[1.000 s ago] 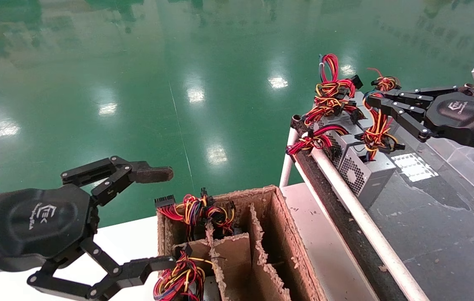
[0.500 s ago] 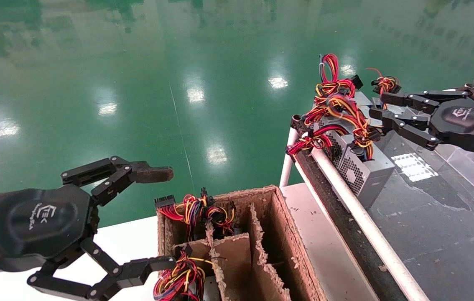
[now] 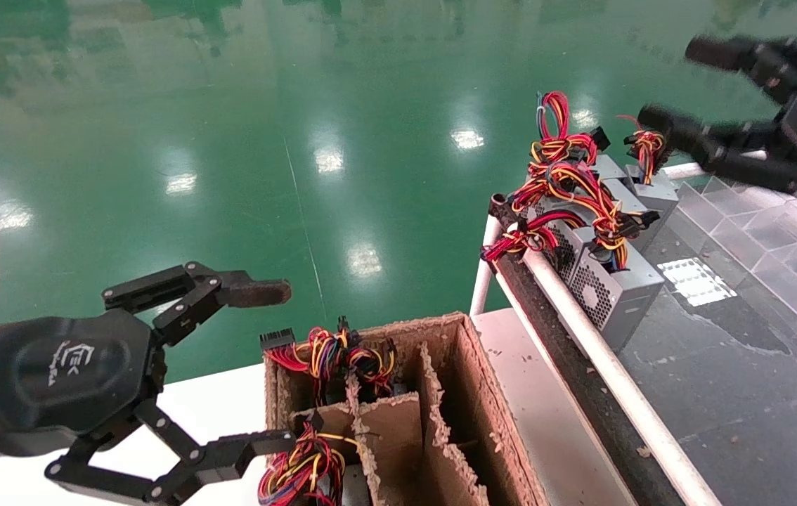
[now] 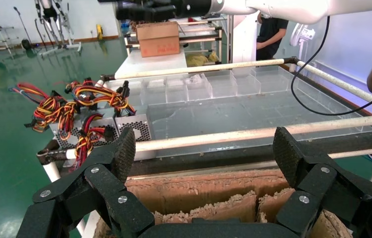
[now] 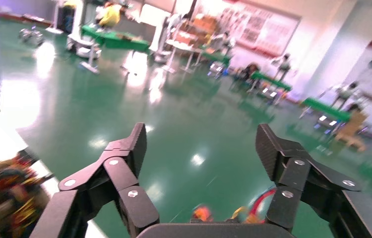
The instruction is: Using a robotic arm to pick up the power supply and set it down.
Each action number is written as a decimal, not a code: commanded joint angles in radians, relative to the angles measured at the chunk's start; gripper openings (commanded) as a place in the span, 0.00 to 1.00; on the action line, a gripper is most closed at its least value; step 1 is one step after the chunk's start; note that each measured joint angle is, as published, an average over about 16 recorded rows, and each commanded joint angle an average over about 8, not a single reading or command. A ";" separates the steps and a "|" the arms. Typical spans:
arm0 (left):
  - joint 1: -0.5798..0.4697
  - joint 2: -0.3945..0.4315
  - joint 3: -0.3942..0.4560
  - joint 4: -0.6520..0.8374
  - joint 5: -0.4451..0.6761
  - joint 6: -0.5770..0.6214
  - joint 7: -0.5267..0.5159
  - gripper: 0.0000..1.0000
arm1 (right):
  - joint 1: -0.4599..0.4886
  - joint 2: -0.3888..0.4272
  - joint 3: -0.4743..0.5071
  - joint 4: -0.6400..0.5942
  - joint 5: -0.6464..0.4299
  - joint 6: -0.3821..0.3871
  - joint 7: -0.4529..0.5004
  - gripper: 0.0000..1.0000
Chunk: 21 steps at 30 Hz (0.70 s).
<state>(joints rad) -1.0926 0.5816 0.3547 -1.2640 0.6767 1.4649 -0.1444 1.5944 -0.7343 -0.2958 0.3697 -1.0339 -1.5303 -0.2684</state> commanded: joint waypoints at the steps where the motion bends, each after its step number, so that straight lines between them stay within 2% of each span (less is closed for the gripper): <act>1: 0.000 0.000 0.000 0.000 0.000 0.000 0.000 1.00 | -0.016 0.004 0.004 0.029 0.015 -0.003 0.012 1.00; 21: 0.000 0.000 0.000 0.000 0.000 0.000 0.000 1.00 | -0.206 0.049 0.009 0.363 0.124 0.011 0.179 1.00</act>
<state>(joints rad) -1.0927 0.5815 0.3549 -1.2639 0.6766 1.4649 -0.1442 1.3884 -0.6855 -0.2871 0.7328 -0.9102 -1.5188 -0.0892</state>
